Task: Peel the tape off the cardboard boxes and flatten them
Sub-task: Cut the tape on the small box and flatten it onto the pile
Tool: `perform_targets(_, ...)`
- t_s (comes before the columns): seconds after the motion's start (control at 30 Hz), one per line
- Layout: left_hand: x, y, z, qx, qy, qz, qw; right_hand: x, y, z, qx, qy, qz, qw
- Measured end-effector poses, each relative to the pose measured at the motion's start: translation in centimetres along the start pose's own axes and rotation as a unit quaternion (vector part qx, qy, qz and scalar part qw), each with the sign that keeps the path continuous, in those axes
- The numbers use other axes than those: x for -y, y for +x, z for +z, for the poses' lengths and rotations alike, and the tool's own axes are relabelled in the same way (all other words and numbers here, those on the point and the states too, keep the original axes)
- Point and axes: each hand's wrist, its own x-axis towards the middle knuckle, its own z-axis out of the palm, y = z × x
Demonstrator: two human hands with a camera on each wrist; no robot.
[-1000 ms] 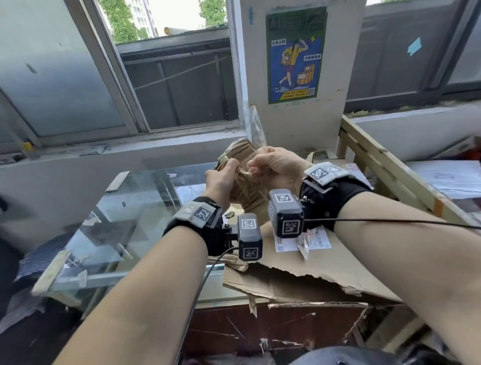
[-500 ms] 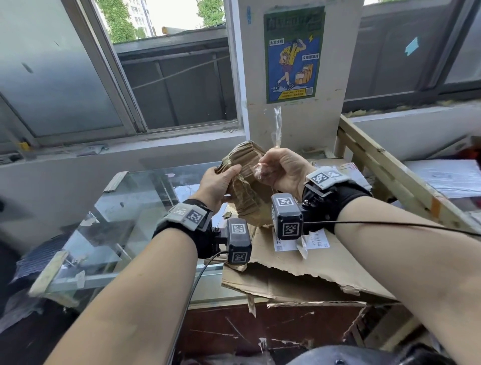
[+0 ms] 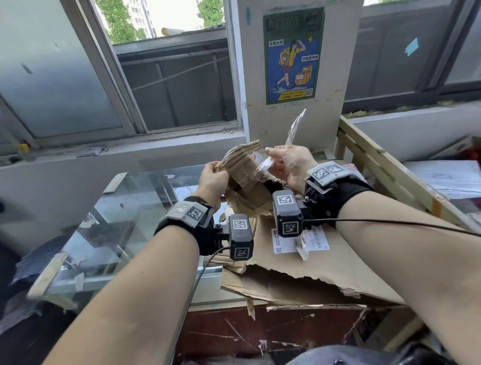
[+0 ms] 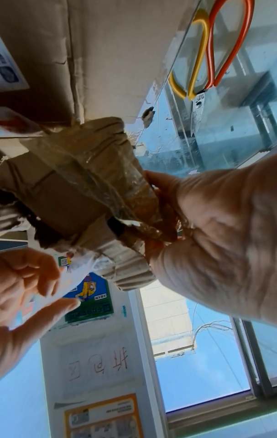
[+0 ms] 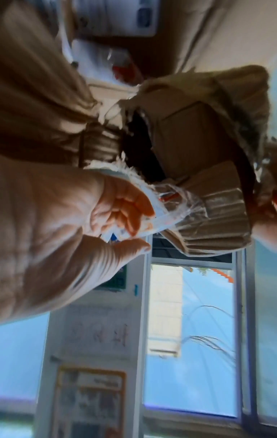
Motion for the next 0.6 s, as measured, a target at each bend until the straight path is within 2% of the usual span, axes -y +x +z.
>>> perform_targets(0.1,0.0,0.1,0.4,-0.006,0.0,-0.011,1.0,0.2,0.1,0.2,-0.002,-0.127,0.003,0.992)
perform_targets(0.33,0.1,0.2,0.1,-0.015,-0.018,-0.02,1.0,1.0,1.4,-0.6,-0.055,-0.293,-0.037,0.954)
perform_targets(0.43,0.2,-0.2,0.1,-0.004,-0.011,0.0,1.0,0.8,1.8,-0.9,-0.071,-0.328,-0.064,0.94)
perform_targets(0.6,-0.1,-0.9,0.8,0.041,0.029,0.071,0.996,0.9,1.6,-0.3,-0.092,-0.335,-0.077,0.934)
